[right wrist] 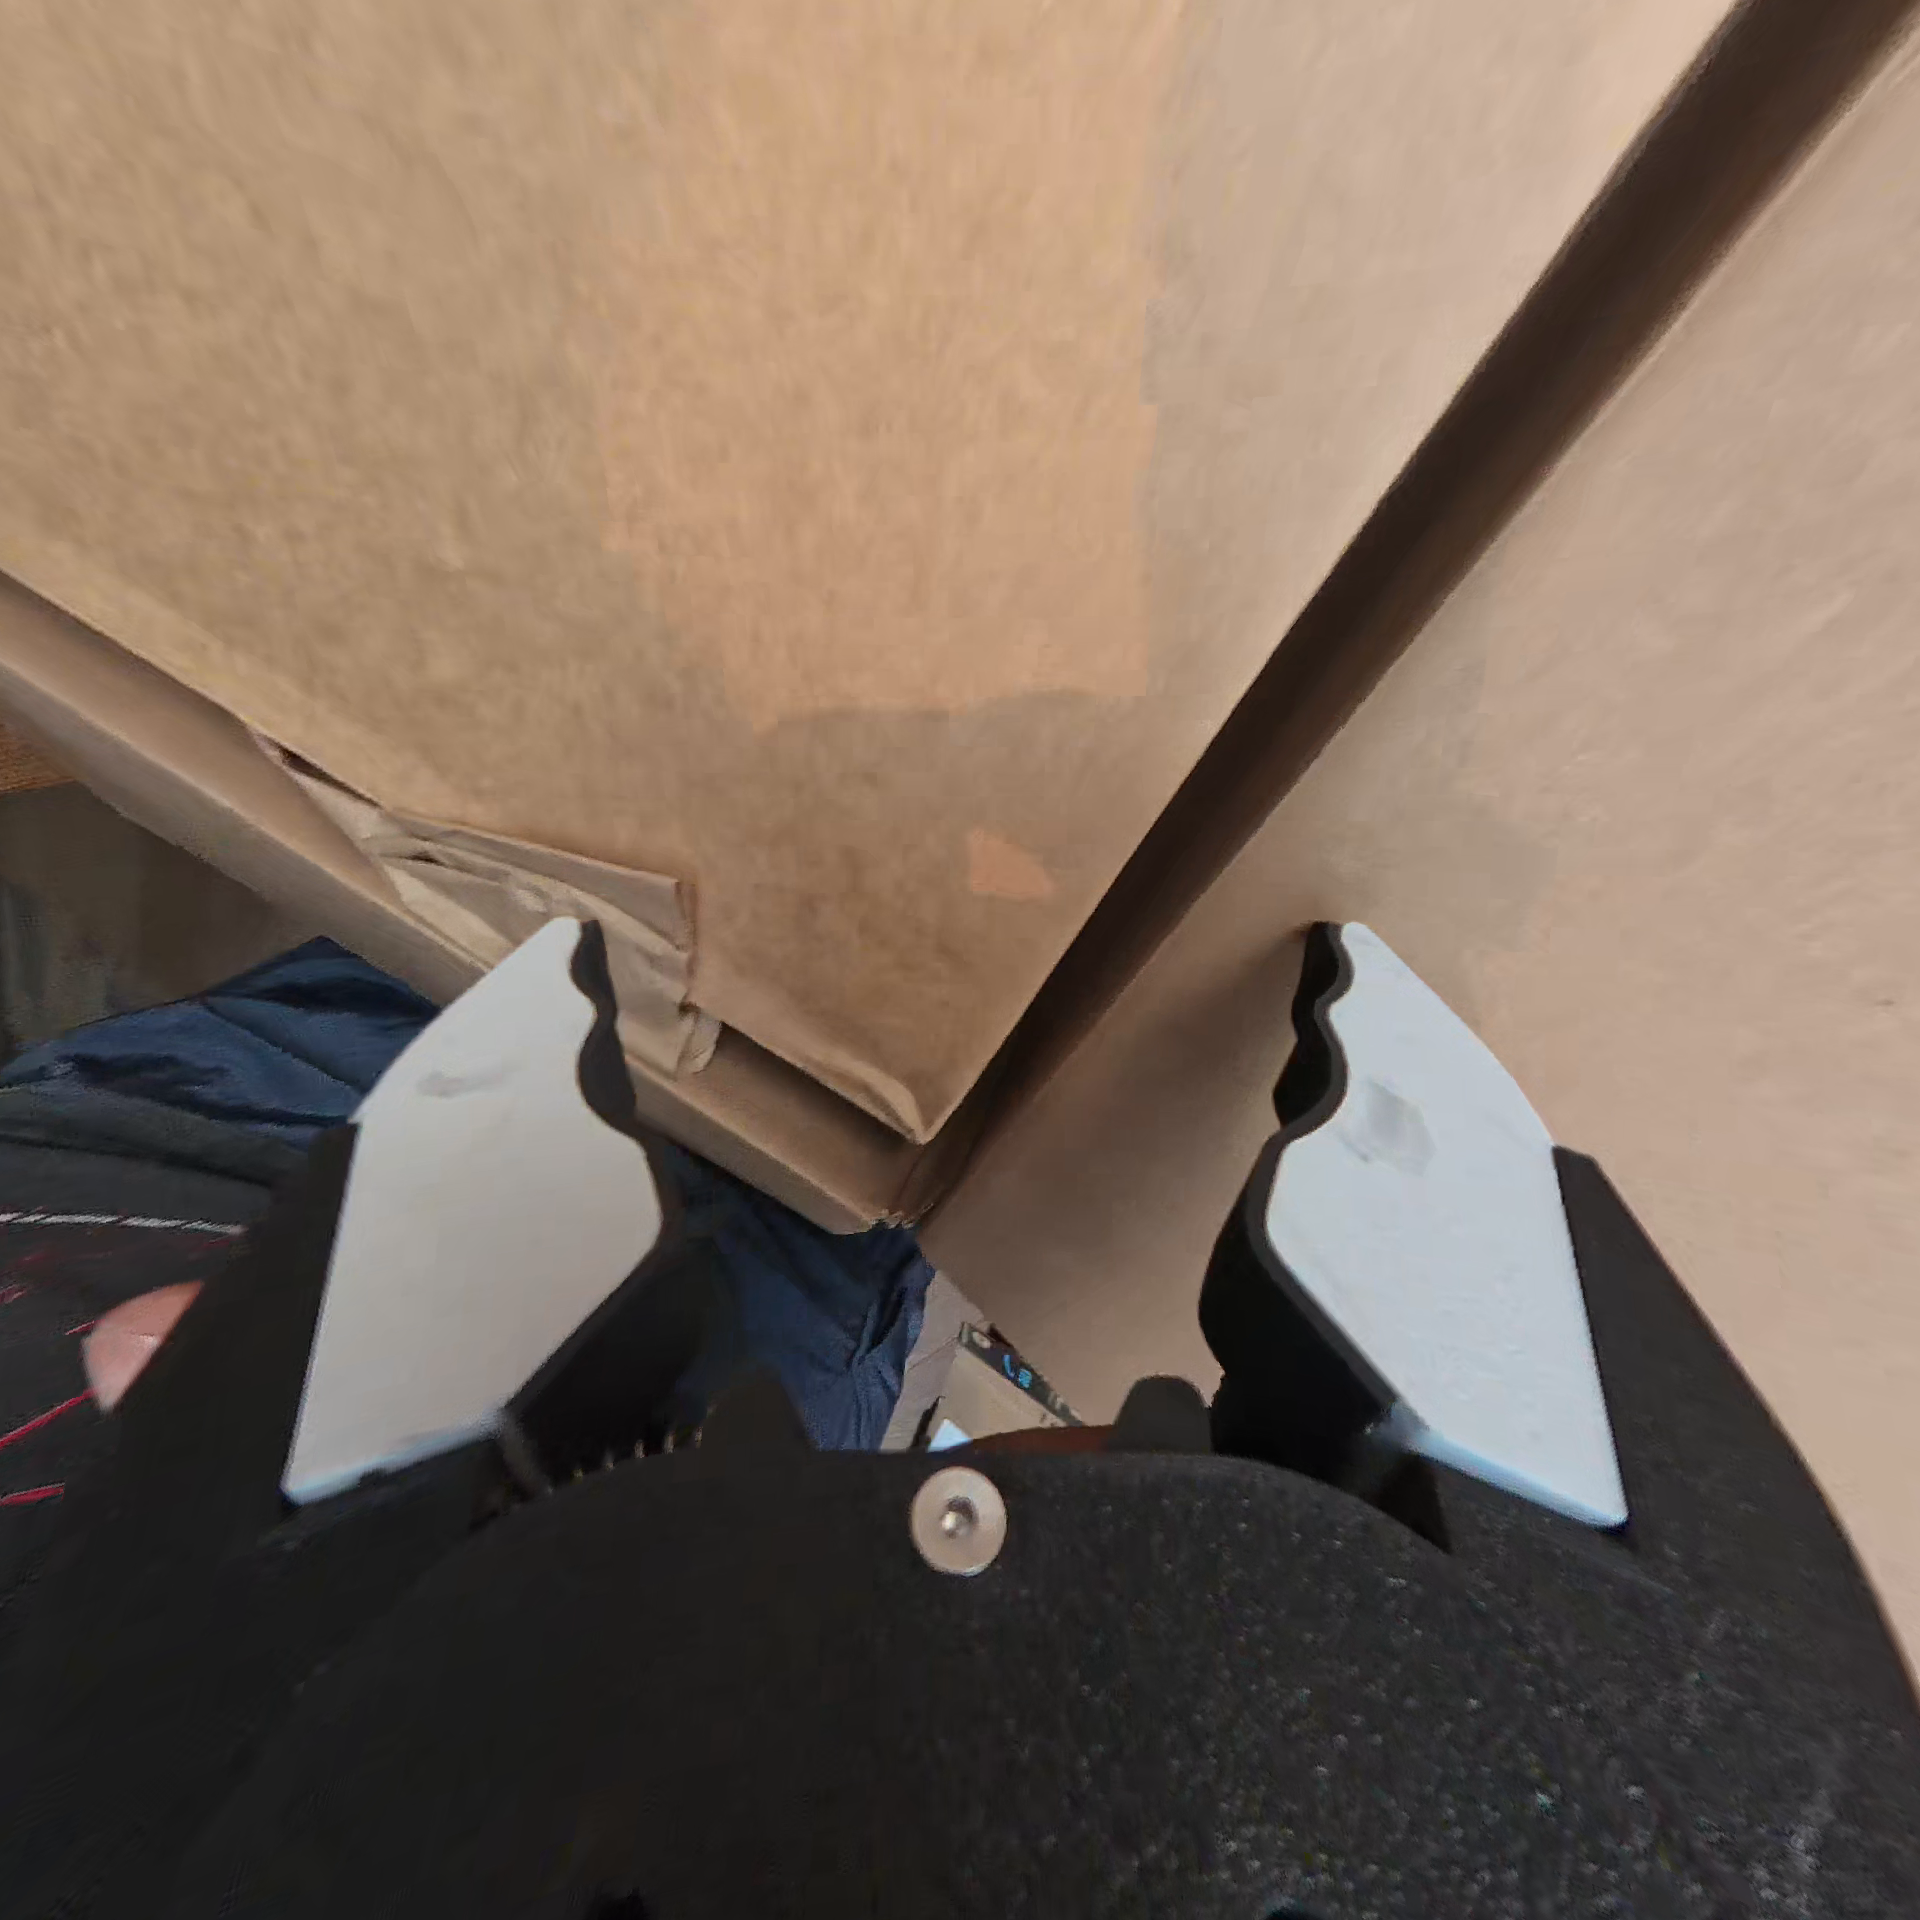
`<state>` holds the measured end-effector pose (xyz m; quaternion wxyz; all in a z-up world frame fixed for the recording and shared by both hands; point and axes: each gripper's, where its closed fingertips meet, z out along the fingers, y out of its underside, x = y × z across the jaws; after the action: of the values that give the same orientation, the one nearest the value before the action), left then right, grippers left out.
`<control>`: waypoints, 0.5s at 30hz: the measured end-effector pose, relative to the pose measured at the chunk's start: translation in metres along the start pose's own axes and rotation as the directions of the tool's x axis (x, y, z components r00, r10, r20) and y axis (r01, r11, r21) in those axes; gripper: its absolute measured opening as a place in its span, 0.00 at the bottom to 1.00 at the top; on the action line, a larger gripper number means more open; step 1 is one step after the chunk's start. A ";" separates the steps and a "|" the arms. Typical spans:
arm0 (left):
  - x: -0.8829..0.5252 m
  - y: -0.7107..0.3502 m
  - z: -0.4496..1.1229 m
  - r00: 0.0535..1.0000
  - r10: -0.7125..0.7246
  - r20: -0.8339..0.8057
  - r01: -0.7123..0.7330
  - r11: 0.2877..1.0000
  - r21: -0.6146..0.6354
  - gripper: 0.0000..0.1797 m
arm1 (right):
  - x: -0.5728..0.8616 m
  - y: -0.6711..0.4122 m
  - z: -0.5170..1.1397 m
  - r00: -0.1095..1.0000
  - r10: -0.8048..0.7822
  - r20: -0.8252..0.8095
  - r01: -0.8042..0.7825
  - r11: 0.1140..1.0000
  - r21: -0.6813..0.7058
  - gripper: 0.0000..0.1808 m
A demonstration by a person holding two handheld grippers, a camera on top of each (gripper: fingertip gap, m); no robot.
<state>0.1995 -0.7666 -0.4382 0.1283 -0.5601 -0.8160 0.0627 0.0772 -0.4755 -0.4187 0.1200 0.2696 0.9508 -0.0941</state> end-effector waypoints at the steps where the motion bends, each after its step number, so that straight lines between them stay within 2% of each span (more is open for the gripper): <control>1: -0.001 0.006 0.002 1.000 -0.007 -0.004 0.007 1.000 -0.030 0.42 | -0.007 0.006 0.001 1.000 0.012 0.026 -0.012 1.000 -0.007 0.68; 3: 0.004 0.025 0.007 0.998 -0.030 -0.055 0.024 0.993 -0.115 0.46 | -0.014 0.016 0.002 0.999 0.024 0.036 -0.024 1.000 0.000 0.68; 6: 0.007 0.035 0.004 0.996 0.018 -0.091 -0.030 0.991 -0.133 0.46 | -0.025 0.027 0.003 0.997 0.043 0.066 -0.044 0.999 0.011 0.69; 7: 0.011 0.043 0.001 0.992 0.015 -0.123 -0.038 0.982 -0.185 0.46 | -0.031 0.030 0.002 0.994 0.053 0.099 -0.054 0.999 0.006 0.69; 8: 0.018 0.052 0.000 0.986 -0.001 -0.168 -0.039 0.971 -0.237 0.50 | -0.037 0.032 0.002 0.988 0.071 0.135 -0.073 0.997 0.008 0.69; 12: 0.022 0.069 -0.003 0.979 0.003 -0.205 -0.058 0.964 -0.261 0.52 | -0.036 0.036 0.005 0.991 0.077 0.110 -0.083 0.995 0.055 0.64; 15: 0.020 0.074 0.002 0.979 -0.006 -0.206 -0.044 0.970 -0.238 0.50 | -0.037 0.036 0.008 0.996 0.060 0.066 -0.063 0.997 0.045 0.65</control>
<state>0.2586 -0.7212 -0.4558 0.1420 -0.5827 -0.7947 -0.0938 0.1282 -0.4654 -0.4207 0.1469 0.2986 0.9352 -0.1213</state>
